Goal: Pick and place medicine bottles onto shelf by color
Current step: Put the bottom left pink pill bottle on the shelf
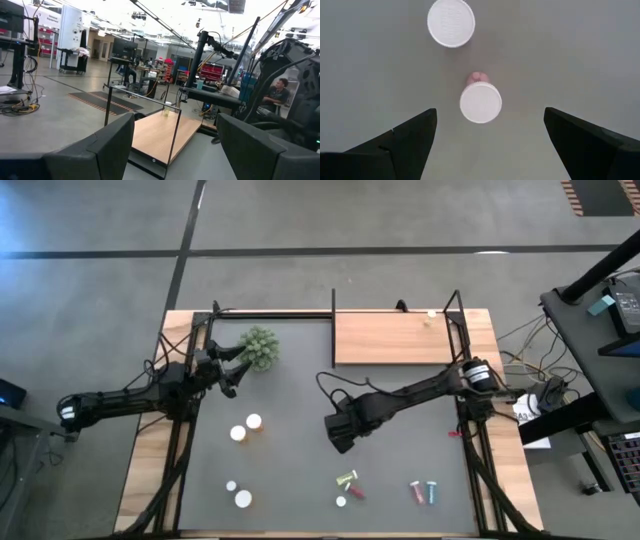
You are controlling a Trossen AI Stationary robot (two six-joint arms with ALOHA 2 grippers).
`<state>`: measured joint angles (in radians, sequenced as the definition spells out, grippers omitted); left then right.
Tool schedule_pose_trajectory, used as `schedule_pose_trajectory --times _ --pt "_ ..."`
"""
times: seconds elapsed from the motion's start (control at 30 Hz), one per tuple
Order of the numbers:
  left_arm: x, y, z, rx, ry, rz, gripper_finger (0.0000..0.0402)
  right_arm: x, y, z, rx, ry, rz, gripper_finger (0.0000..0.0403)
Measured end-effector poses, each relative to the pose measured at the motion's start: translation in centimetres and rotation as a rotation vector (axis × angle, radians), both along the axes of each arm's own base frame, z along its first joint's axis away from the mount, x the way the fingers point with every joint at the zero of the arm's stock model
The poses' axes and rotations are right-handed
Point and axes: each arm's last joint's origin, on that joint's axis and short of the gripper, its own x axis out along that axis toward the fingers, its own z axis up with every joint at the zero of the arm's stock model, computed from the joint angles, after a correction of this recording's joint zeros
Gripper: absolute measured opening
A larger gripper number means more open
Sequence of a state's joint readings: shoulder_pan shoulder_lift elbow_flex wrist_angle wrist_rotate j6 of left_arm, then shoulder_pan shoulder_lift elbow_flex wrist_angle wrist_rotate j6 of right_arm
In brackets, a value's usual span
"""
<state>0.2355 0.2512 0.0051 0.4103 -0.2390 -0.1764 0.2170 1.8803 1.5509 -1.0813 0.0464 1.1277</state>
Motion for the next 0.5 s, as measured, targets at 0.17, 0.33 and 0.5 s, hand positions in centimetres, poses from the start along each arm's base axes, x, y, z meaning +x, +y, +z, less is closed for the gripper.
schedule_pose_trajectory --times 0.17,0.33,0.5 --pt "0.0 0.0 0.0 0.0 0.0 0.0 0.0267 0.27 -0.52 -0.17 0.001 -0.005 0.007 0.0346" --pt "0.0 0.0 0.0 0.0 0.0 0.0 0.0267 0.35 -0.95 -0.21 -0.004 -0.005 0.015 0.0311" --pt "0.0 0.0 0.0 0.0 0.0 0.0 0.0267 0.38 -1.02 -0.29 -0.003 -0.008 0.018 0.0267"
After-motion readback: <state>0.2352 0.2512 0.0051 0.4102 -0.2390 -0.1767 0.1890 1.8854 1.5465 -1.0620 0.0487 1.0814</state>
